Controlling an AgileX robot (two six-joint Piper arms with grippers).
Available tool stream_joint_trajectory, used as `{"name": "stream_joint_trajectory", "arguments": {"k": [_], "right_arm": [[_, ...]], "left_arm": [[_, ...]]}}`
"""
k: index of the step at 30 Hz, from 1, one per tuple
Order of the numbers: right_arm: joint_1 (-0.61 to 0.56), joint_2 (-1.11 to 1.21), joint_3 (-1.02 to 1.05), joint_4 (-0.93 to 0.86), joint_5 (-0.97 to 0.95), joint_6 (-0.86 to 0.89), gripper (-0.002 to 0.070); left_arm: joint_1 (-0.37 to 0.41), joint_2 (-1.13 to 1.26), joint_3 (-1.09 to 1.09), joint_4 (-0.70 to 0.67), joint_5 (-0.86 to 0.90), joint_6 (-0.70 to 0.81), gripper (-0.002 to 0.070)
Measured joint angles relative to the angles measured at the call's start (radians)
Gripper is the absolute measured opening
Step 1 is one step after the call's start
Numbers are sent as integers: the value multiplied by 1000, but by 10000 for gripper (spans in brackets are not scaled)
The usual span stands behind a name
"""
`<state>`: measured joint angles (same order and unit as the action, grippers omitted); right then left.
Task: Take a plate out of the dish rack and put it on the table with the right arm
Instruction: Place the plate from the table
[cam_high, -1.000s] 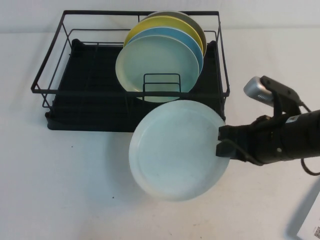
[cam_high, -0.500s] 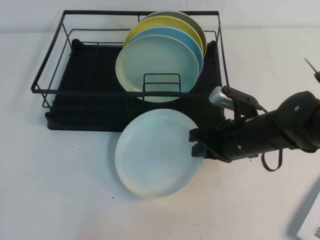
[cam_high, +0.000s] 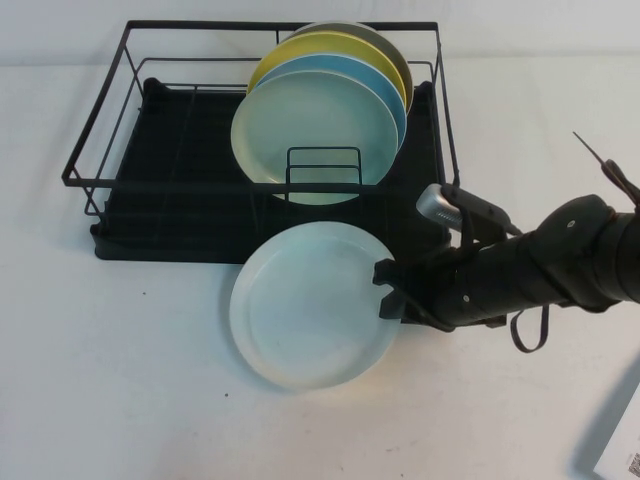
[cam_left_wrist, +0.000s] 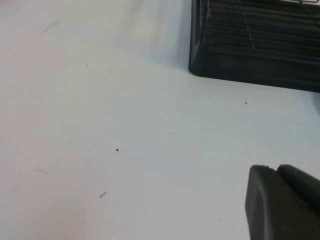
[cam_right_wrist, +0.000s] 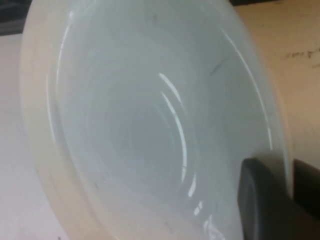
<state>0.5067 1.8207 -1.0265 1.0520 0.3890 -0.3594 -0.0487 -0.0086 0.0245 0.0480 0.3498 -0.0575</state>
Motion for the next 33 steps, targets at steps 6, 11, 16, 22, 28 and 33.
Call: {"name": "stream_joint_trajectory", "arguments": {"k": [6, 11, 16, 22, 28, 33], "right_arm": [[0, 10, 0, 17, 18, -7, 41], [0, 23, 0, 17, 21, -11, 57], [0, 38, 0, 5, 47, -19, 148], [1, 38, 0, 1, 9, -21, 274], [1, 20, 0, -80, -14, -21, 324], [1, -96, 0, -298, -10, 31, 321]], "left_arm": [[0, 0, 0, 0, 0, 0, -4], [0, 0, 0, 0, 0, 0, -4], [0, 0, 0, 0, 0, 0, -4], [0, 0, 0, 0, 0, 0, -4], [0, 0, 0, 0, 0, 0, -4], [0, 0, 0, 0, 0, 0, -4]]}}
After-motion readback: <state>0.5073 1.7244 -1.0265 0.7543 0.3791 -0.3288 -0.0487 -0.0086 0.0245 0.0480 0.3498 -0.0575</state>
